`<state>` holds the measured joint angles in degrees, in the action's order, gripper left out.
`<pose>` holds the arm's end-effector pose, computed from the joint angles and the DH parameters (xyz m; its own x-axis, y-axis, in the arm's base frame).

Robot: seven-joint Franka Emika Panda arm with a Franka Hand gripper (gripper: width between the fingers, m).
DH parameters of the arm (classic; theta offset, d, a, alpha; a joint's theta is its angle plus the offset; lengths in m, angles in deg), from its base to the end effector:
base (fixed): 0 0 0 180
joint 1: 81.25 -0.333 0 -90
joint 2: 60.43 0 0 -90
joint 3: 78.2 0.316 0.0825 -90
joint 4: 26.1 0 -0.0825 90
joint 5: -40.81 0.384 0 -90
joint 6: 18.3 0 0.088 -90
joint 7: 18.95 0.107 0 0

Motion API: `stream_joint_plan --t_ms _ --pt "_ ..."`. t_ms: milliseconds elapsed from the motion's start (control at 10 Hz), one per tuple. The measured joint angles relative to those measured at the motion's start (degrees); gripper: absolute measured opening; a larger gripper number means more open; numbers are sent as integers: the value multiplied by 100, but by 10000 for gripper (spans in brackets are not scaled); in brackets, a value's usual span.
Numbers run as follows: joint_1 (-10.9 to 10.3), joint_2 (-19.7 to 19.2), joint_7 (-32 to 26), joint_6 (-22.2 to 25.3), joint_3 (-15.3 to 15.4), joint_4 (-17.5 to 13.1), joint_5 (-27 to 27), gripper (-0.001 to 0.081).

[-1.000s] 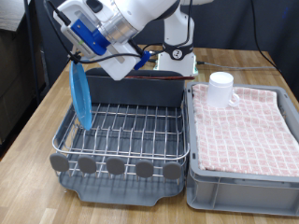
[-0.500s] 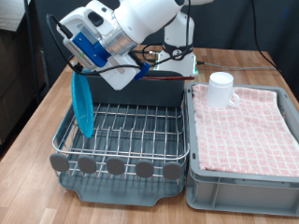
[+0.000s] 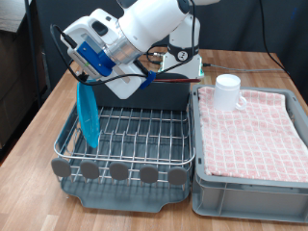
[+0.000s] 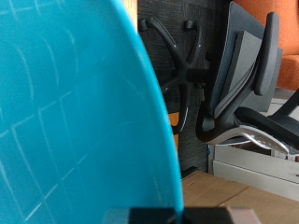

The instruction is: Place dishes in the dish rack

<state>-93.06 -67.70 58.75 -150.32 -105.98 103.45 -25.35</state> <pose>0.5073 -0.1640 0.3157 0.7012 -0.4390 0.5618 -0.7116 -0.4798 0.5133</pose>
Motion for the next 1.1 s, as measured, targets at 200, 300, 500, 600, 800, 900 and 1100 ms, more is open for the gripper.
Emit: stream_joint_plan --t_ms 200,300,500,600,800,900,1100 --pt "0 -11 59 0 1 0 10 18" --pt "0 -11 64 0 2 0 24 18" --pt "0 -10 65 0 2 -2 67 334" --pt "0 -10 56 -5 2 -6 204 334" --pt "16 0 -140 -171 0 -16 723 516" --pt "29 29 -322 -217 -1 -29 1001 674" --pt "62 161 -893 -410 -3 -55 1660 780"
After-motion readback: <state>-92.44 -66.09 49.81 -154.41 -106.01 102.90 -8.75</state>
